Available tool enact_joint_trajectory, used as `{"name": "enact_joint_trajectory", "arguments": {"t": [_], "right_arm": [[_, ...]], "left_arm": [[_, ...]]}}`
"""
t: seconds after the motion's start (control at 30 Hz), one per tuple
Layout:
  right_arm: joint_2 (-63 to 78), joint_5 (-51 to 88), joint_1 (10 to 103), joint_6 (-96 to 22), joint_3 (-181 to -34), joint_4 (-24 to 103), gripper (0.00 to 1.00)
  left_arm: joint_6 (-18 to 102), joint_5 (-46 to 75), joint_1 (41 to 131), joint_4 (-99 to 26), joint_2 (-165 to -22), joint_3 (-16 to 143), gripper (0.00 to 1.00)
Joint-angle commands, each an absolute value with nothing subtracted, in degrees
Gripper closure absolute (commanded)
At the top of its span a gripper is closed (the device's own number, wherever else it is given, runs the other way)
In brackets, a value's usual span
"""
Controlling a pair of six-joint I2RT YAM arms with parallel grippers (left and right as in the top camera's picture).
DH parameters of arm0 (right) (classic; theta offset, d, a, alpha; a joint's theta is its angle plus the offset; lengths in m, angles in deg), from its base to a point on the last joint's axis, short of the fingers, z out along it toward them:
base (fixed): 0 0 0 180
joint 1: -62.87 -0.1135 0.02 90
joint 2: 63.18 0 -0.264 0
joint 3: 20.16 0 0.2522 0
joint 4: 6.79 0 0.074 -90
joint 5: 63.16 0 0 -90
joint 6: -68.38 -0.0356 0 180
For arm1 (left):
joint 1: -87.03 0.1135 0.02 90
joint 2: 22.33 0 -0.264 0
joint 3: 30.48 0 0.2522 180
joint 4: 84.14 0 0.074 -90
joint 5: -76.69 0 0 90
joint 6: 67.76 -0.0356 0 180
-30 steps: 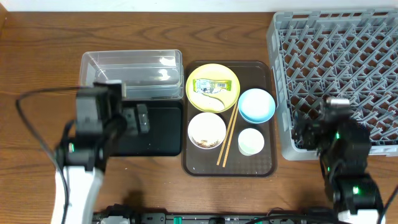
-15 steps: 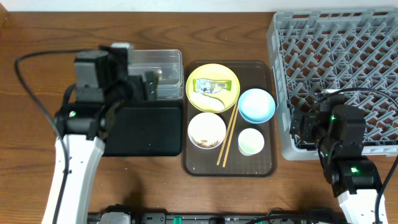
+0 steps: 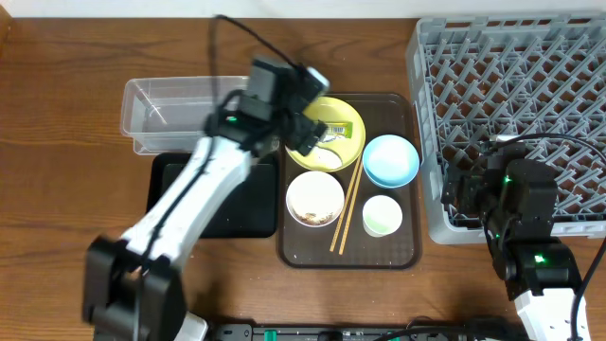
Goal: Sort waste into correct bins and load items into the dishwasher rack
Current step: 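Reach the left gripper to the yellow plate and grasp the snack wrapper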
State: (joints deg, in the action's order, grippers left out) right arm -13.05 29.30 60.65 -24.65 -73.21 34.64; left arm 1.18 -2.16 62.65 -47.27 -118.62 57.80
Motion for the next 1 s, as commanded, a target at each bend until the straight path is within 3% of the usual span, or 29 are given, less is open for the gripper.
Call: {"name": "enact_joint_trajectory", "arguments": {"t": [0.0, 0.5, 0.57, 0.73, 0.87, 0.97], "right_arm": [[-13.3, 29.8, 60.2, -25.4, -74.5, 34.7, 0.01], [-13.3, 29.8, 60.2, -25.4, -74.5, 34.7, 0.01], [-13.3, 29.8, 60.2, -25.4, -74.5, 34.7, 0.01], [-13.3, 29.8, 60.2, -25.4, -74.5, 34.7, 0.01], [-13.3, 29.8, 60.2, -25.4, -74.5, 34.7, 0.01], [-13.3, 29.8, 60.2, -25.4, -74.5, 34.7, 0.01]], "left_arm": [[-0.7, -3.2, 61.4, -48.8, -121.6, 58.7, 0.02], [-0.4, -2.2, 59.5, -59.9, -136.5, 58.6, 0.00], [-0.4, -2.2, 59.5, -61.3, -137.9, 58.6, 0.06], [-0.4, -2.2, 59.5, -62.4, -140.2, 58.6, 0.07], [-0.4, -2.2, 59.5, -62.3, -141.0, 58.6, 0.19], [-0.4, -2.3, 59.5, -62.4, -141.2, 58.5, 0.40]]}}
